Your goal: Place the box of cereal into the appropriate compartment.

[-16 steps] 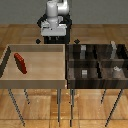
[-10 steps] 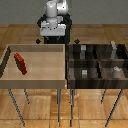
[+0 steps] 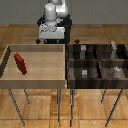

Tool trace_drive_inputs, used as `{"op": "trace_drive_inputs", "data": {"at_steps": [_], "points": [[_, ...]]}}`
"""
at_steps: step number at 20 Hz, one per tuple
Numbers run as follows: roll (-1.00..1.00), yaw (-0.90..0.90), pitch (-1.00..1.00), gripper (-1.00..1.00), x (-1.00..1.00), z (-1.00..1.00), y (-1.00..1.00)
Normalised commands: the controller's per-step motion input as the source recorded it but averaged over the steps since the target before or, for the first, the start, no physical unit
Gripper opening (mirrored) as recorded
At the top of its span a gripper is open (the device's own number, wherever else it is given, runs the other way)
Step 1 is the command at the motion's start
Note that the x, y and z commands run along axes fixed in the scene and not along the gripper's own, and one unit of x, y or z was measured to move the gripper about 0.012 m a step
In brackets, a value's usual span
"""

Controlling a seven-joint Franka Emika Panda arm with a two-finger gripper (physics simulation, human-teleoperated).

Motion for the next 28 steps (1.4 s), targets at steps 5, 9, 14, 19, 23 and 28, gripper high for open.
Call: {"op": "trace_drive_inputs", "data": {"at_steps": [5, 9, 14, 19, 23, 28], "points": [[0.00, 0.00, 0.00, 1.00, 0.00, 0.00, -0.80], [0.00, 0.00, 0.00, 1.00, 0.00, 0.00, -1.00], [0.00, 0.00, 0.00, 1.00, 0.00, 0.00, -1.00], [0.00, 0.00, 0.00, 1.00, 0.00, 0.00, -1.00], [0.00, 0.00, 0.00, 1.00, 0.00, 0.00, -0.75], [0.00, 0.03, 0.00, 1.00, 0.00, 0.00, 0.00]]}}
